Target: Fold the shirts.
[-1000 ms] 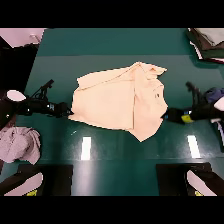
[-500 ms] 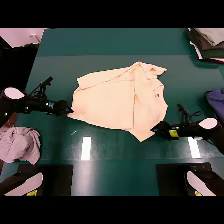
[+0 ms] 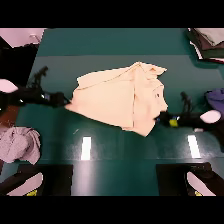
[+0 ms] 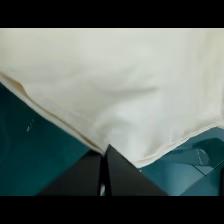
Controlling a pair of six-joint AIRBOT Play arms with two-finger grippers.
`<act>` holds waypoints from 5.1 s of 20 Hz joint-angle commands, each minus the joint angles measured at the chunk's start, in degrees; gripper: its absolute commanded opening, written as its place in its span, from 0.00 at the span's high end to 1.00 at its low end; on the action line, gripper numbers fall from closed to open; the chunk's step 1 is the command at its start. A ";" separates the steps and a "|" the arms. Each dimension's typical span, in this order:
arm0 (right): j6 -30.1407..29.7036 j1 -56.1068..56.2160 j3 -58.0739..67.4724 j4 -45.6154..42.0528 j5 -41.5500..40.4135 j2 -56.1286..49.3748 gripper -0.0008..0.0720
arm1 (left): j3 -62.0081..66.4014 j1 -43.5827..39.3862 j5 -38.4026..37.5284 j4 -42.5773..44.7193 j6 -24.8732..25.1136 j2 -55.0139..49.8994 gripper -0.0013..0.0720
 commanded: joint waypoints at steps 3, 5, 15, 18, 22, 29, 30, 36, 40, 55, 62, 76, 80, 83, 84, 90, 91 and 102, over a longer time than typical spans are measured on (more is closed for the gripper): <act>-1.57 -4.52 26.10 -0.11 2.56 0.07 0.96 | 24.24 0.07 0.13 1.90 -0.15 3.82 0.95; -1.57 -6.80 37.81 -1.66 3.32 0.07 0.96 | 34.77 0.07 -0.07 2.75 -0.13 5.20 0.95; -1.51 -20.81 88.70 -9.03 19.58 0.07 0.96 | 68.24 0.07 3.61 10.47 -3.48 16.09 0.95; -1.49 -26.73 94.33 -9.01 19.45 2.16 0.96 | 68.24 0.07 5.44 10.40 -4.81 21.53 0.95; -0.04 -34.64 94.29 -8.83 20.72 4.74 0.97 | 66.90 0.07 2.97 13.81 -6.73 23.41 0.95; 6.08 -28.00 89.96 -8.07 40.65 -9.35 0.97 | 39.52 0.07 -7.76 18.97 -11.15 14.34 0.95; 6.32 -24.33 86.01 -10.29 41.51 -11.34 0.97 | 35.63 0.07 -8.61 18.23 -11.02 11.61 0.95; 6.67 -7.69 65.94 -24.68 35.34 -27.06 0.97 | 22.51 0.07 -2.54 17.75 -6.38 -4.92 0.95; 6.69 -3.69 61.79 -25.49 12.48 -35.80 0.97 | 22.29 0.07 12.57 14.25 -2.82 -15.15 0.95; 4.35 -1.07 67.80 -40.22 16.72 -43.15 0.97 | 22.29 0.07 16.79 12.55 7.72 -20.59 0.95; 5.55 0.17 58.80 -43.45 25.07 -40.09 0.97 | 19.93 0.07 0.59 22.47 7.45 -20.63 0.95; 6.34 -1.51 46.18 -33.79 25.38 -31.54 0.46 | 17.16 0.09 -3.50 22.67 0.44 -20.48 0.25; 4.83 -5.03 46.18 -27.34 26.10 -26.82 0.46 | 15.19 5.20 -9.70 21.44 -2.12 -16.57 0.25; 3.74 -6.64 46.16 -26.47 25.88 -22.69 0.46 | 3.48 11.37 -9.62 16.92 -1.66 -9.38 0.25; 3.67 -6.67 46.14 -26.49 25.38 -21.70 0.46 | -1.05 13.27 -9.64 14.56 -0.66 -7.13 0.25; 3.34 -5.81 46.14 -26.43 23.96 -19.19 0.46 | -20.94 16.31 -7.37 12.76 -0.17 0.26 0.25; 3.34 -5.70 46.14 -26.45 24.11 -19.21 0.46 | -22.47 16.31 -6.73 12.63 -0.15 0.44 0.25; 3.34 -6.78 45.72 -26.45 33.66 -19.06 0.46 | -24.50 16.20 -6.40 6.45 2.16 0.55 0.77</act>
